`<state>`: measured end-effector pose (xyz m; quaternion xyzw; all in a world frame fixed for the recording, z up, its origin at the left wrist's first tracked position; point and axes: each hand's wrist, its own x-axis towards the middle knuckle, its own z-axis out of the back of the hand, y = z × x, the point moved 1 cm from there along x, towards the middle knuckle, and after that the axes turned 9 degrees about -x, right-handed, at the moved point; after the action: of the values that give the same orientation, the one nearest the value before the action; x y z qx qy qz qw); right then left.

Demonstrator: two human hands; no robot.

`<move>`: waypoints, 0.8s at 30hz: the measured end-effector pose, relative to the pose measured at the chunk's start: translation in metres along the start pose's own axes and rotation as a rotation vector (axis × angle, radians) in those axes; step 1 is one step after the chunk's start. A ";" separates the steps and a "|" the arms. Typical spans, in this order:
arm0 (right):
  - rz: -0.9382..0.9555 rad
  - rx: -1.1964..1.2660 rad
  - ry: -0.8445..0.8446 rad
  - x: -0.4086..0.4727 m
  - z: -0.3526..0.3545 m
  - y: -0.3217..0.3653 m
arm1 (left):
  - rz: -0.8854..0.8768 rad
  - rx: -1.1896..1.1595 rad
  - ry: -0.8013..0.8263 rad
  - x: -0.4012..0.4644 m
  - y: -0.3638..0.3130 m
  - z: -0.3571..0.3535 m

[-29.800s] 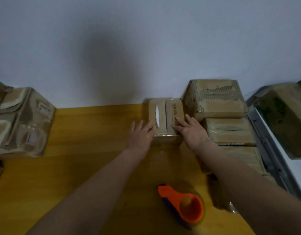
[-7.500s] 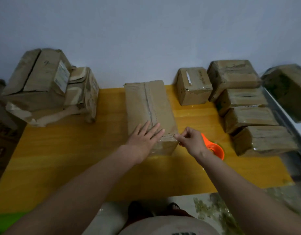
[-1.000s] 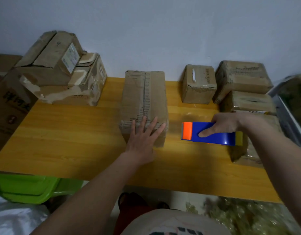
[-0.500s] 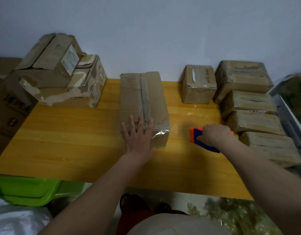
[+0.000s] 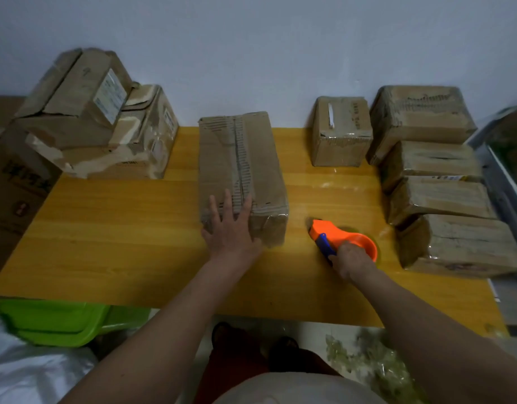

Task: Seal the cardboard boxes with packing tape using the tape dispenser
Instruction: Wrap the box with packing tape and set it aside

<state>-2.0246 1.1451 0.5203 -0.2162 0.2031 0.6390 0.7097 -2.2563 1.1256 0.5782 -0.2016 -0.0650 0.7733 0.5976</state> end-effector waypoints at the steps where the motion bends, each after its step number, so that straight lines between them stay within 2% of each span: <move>1: -0.013 -0.009 0.001 -0.001 0.001 -0.001 | 0.011 -0.015 -0.006 -0.001 0.002 0.001; 3: -0.028 0.023 -0.104 -0.003 0.005 -0.002 | 0.081 -0.072 -0.025 -0.004 0.006 0.004; 5: -0.004 0.186 -0.355 -0.012 0.020 0.005 | 0.139 -0.145 -0.043 -0.006 0.011 0.009; 8: 0.195 0.457 -0.761 -0.035 0.044 0.032 | 0.121 -0.166 -0.066 -0.010 0.016 0.015; 10: 0.309 0.499 -0.842 -0.049 0.053 0.053 | 0.097 -0.160 -0.050 -0.015 0.016 0.016; 15: 0.254 0.441 -0.701 -0.041 0.074 0.076 | 0.077 -0.328 0.051 -0.041 0.006 0.008; 18: 0.234 0.553 -0.563 -0.022 0.091 0.073 | -0.020 -0.434 0.156 -0.063 0.003 -0.001; 20: 0.264 0.664 -0.438 -0.007 0.102 0.073 | -0.109 -0.383 0.167 -0.068 0.013 0.005; 24: 0.362 0.780 -0.284 0.016 0.120 0.081 | -0.611 -0.055 -0.259 -0.033 0.035 0.054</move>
<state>-2.1026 1.2331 0.6065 0.1963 0.3637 0.6520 0.6357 -2.3024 1.0923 0.6229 -0.0889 -0.2188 0.5754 0.7831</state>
